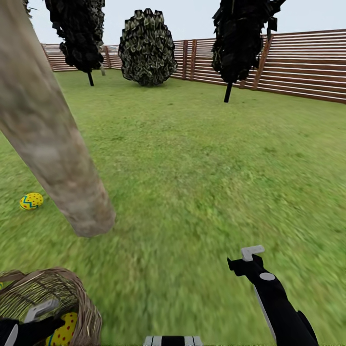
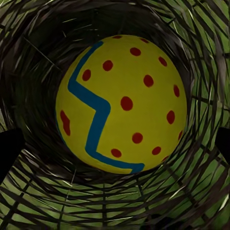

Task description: Take the three Easter eggs out of the wicker basket on the lawn in the garden, then place them on the lawn next to a single tree (choose any tree) so that all three eggs are next to the same tree and none are left in the basket.

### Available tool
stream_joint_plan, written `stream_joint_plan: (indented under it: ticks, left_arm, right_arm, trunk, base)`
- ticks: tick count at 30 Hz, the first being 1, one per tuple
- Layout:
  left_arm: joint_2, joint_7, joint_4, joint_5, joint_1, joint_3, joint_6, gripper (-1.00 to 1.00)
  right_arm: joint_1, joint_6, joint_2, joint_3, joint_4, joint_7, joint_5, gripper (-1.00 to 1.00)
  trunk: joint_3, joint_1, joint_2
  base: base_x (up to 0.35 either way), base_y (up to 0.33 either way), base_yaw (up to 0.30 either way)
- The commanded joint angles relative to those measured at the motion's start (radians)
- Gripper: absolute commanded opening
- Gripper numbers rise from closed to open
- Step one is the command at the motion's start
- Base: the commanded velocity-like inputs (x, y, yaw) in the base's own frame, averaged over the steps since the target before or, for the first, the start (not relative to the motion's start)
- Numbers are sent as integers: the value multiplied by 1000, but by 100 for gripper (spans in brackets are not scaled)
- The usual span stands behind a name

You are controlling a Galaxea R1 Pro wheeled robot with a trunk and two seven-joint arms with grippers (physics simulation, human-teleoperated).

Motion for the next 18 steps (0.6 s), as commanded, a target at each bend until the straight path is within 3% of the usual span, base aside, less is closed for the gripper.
stream_joint_plan:
  ticks: [1, 10, 18]
  left_arm:
    - [-1, -1, -1, 5, 0, 2, 7, 100]
    - [0, -3, -3, 4, 0, 5, 4, 100]
    - [-1, -3, -3, 4, 0, 5, 3, 100]
  right_arm:
    - [0, 5, 0, -1, -2, 9, 11, 100]
    - [0, 5, 2, 0, 0, 8, 11, 100]
    - [-1, 5, 2, 2, 1, 7, 11, 100]
  trunk:
    - [-5, 0, -1]
    - [-13, 1, -1]
    - [-13, 1, -1]
  base:
    - [0, 0, 0]
    - [4, 0, 0]
    - [156, 0, 0]
